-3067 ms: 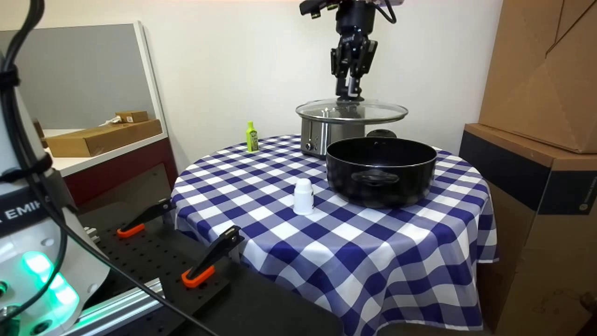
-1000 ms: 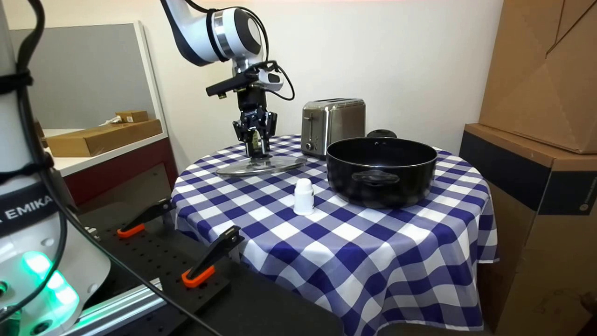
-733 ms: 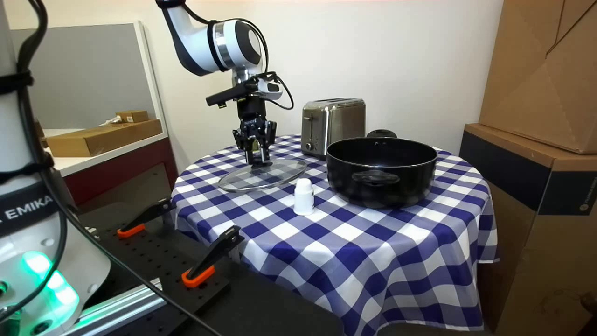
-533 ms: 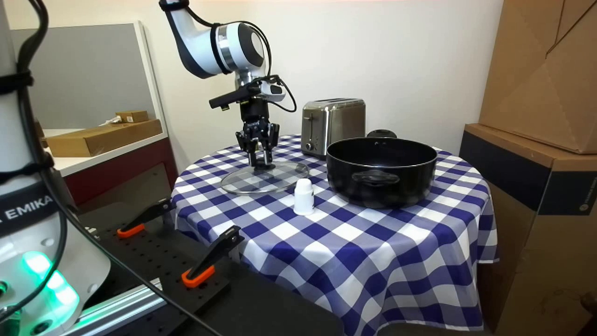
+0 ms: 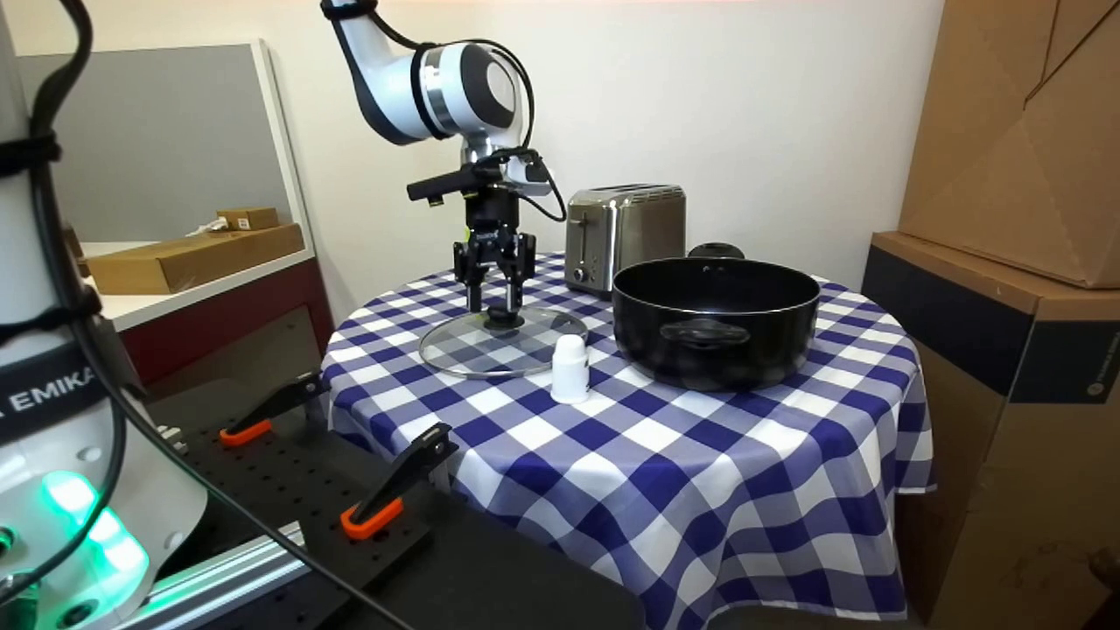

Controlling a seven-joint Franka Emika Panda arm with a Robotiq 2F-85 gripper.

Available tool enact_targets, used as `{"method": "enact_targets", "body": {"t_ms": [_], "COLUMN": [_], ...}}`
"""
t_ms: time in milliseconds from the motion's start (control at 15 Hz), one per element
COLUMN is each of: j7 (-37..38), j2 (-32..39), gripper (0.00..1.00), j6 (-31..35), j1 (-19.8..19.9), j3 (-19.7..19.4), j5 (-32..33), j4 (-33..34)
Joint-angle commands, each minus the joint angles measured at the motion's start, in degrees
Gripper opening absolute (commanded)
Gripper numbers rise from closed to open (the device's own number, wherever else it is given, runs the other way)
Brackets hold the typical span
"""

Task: Move the lid to the table

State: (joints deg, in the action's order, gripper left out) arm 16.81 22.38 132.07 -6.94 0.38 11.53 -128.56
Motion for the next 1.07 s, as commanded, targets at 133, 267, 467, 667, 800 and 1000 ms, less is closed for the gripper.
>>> {"method": "enact_targets", "body": {"t_ms": [133,267,467,667,800,1000], "j7": [-12.55,-14.64,-14.02,-12.69,-12.83,-12.81], "j2": [-12.10,-17.73,-26.97,-36.05,-32.06,-38.22], "gripper": [1.00,1.00,1.00,1.00,1.00,1.00], "j6": [-6.88,-11.50,-17.82,-24.71,-24.47,-27.55], "j1": [6.45,7.69,8.97,9.80,9.66,10.15], "j3": [2.23,1.24,-0.88,-2.20,-2.20,-2.51], "j5": [-16.61,-20.32,-20.70,-16.66,-17.06,-15.75], "j4": [-3.75,-5.23,-7.97,-10.36,-7.51,-9.65]}}
